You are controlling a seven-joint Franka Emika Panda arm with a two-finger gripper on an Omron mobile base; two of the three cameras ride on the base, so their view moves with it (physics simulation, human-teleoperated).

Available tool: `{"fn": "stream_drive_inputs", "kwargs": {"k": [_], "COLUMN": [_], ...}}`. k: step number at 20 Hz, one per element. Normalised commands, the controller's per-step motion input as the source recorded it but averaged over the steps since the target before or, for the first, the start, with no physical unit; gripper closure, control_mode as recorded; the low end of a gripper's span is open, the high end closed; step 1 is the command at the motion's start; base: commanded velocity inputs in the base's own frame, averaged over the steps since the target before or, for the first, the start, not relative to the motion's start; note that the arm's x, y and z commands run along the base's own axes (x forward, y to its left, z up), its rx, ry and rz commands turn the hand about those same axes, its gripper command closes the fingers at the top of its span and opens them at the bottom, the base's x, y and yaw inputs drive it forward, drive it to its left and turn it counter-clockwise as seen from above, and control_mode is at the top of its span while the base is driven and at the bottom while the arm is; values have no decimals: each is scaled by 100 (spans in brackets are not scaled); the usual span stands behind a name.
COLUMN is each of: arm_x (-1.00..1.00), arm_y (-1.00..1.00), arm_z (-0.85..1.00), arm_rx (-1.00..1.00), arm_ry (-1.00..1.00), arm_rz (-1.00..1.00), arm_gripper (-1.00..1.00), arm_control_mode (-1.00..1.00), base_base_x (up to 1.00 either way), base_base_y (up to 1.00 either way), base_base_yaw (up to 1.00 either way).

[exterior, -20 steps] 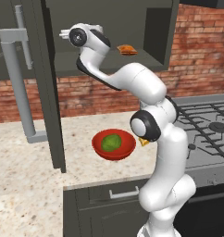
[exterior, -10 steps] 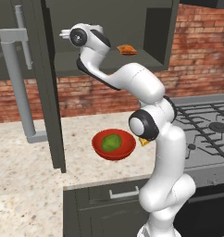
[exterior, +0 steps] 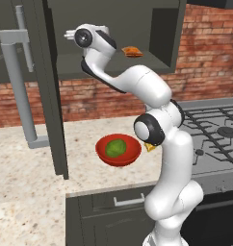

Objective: Pick the cheese from the fridge and the cheese grater from the cabinet and place them next to the salad bowl.

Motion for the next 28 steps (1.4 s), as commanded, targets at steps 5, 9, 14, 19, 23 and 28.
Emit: {"fn": "stream_drive_inputs", "kwargs": {"k": [5,9,14,19,23,28], "arm_x": [8,12,1,0,0,-2], "arm_y": [0,0,0,0,0,0], "arm_z": [0,0,0,0,0,0], "arm_rx": [0,0,0,0,0,0], "arm_ry": [0,0,0,0,0,0], "arm_rz": [0,0,0,0,0,0], "arm_gripper": [-100,-100,100,100,100,100], "arm_control_mode": [-100,-100,-100,-100,-100,-100], "base_base_x": [0,0,0,0,0,0], "base_base_y": [0,0,0,0,0,0], "base_base_yaw": [0,0,0,0,0,0]}}
